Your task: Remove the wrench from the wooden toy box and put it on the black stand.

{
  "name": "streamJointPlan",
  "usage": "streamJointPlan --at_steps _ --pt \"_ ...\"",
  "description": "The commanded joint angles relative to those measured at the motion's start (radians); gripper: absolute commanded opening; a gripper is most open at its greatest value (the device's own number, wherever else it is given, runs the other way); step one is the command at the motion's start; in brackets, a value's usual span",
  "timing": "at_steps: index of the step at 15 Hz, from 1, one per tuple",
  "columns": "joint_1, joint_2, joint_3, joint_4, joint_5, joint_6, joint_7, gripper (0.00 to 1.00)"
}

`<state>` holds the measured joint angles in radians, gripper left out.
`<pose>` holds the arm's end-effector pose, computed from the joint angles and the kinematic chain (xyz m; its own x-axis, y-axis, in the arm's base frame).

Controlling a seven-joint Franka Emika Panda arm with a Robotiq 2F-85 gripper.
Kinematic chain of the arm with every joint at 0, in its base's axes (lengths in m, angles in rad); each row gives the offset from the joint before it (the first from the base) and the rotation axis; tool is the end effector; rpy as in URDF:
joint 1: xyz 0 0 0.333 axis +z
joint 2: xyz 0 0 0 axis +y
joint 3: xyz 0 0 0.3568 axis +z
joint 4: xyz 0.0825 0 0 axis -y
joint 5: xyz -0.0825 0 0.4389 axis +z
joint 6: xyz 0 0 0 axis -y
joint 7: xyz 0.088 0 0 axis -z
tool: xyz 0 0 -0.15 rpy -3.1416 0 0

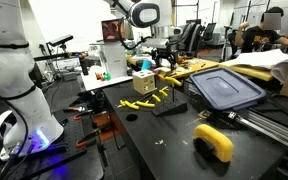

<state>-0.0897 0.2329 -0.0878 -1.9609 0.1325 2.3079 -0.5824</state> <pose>0.6629 -0.1103 0.3338 0.9384 0.3153 0.1413 0.3200 -0.9473 -0.0114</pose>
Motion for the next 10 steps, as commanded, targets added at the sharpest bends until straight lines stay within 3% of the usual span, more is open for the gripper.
streamJointPlan --at_steps 1,6,10 --pt "0.007 -0.107 0.0 -0.118 -0.089 0.016 0.227 1.0" --pt "0.018 -0.206 0.003 -0.147 -0.179 -0.121 0.416 1.0" --pt "0.025 -0.314 0.012 -0.147 -0.178 -0.296 0.489 1.0"
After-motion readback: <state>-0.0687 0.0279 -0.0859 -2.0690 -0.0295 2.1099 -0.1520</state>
